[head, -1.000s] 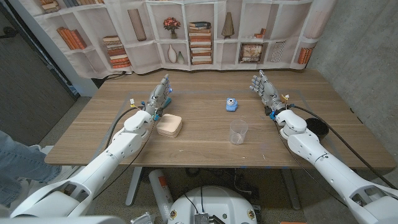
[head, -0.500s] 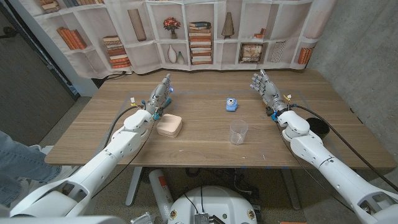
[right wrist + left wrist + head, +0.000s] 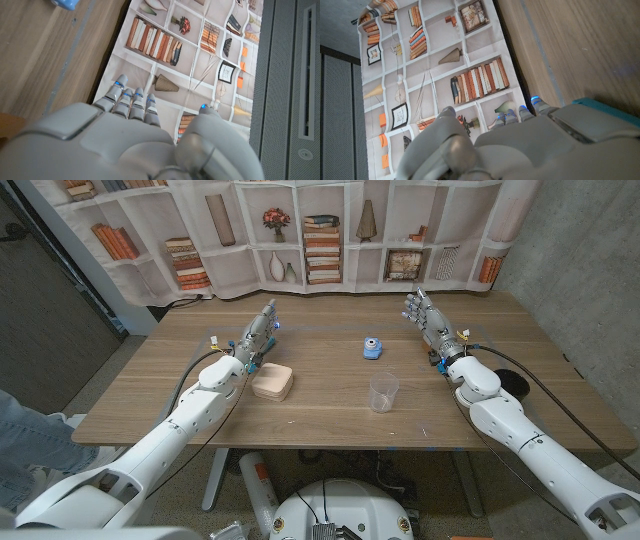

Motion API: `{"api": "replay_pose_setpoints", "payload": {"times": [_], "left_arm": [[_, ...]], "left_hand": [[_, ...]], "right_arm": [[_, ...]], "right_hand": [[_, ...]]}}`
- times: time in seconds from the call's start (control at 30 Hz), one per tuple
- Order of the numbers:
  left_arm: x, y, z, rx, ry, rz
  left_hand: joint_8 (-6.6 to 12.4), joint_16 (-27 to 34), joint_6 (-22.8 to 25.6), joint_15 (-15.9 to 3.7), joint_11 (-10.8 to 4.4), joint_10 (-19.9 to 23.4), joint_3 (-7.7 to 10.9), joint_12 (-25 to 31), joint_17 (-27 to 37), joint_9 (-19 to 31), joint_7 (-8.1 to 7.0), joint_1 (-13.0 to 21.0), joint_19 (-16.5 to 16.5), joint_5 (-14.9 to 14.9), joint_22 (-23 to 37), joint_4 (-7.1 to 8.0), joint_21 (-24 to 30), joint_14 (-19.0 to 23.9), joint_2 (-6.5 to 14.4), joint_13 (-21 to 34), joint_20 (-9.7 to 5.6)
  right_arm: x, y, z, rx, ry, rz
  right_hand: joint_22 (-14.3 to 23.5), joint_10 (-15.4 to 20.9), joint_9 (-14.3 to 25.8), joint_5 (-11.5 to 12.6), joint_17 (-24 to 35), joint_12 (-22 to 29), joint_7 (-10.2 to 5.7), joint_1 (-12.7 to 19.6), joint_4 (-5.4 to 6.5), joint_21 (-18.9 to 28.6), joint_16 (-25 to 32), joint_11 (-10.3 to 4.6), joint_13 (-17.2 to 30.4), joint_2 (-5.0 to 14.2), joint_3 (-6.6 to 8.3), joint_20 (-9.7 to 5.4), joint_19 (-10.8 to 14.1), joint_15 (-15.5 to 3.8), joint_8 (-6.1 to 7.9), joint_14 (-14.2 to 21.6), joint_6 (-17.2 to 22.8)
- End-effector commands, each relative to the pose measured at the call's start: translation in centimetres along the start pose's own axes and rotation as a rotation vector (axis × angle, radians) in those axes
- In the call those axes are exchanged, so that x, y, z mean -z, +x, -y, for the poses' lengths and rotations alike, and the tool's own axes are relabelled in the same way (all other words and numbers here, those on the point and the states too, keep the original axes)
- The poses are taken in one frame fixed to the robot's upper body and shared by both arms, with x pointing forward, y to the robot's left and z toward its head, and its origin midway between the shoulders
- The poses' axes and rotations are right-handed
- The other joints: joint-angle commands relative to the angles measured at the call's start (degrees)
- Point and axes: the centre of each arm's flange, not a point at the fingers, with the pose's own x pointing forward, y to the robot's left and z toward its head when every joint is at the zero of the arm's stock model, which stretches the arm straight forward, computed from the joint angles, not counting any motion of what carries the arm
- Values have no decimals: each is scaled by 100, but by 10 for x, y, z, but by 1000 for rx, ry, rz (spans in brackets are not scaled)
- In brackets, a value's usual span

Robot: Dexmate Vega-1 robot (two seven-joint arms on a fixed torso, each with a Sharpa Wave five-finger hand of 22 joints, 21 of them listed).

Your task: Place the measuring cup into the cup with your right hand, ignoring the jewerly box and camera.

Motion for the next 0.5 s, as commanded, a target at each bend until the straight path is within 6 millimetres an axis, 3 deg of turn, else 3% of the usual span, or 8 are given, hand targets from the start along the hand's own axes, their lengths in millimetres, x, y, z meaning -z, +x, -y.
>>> {"api": "replay_pose_setpoints", "payload": {"times": [0.03, 0.5], "left_arm": [[-4, 1, -2, 1, 28, -9], [-9, 6, 1, 17, 32, 0]], "left_hand": [[26, 14, -21, 26, -2, -118, -11, 31, 15, 19, -13, 63, -747, -10, 19, -34, -46, -460, 18, 16, -15], [23, 10, -26, 30, -15, -126, -10, 27, 15, 20, -17, 77, -760, -24, 21, -43, -75, -469, 38, 17, -15]], "right_arm": [[-14, -8, -1, -6, -72, 20], [-17, -23, 1, 14, -73, 51]], "right_hand": [[7, 84, 26, 16, 6, 59, -26, 74, -28, -10, 50, 8, 8, 21, -3, -10, 88, -13, 49, 104, 24], [8, 102, 26, 16, 3, 61, -39, 93, -52, -44, 47, 5, 8, 11, -10, -13, 110, -18, 51, 121, 28]]}}
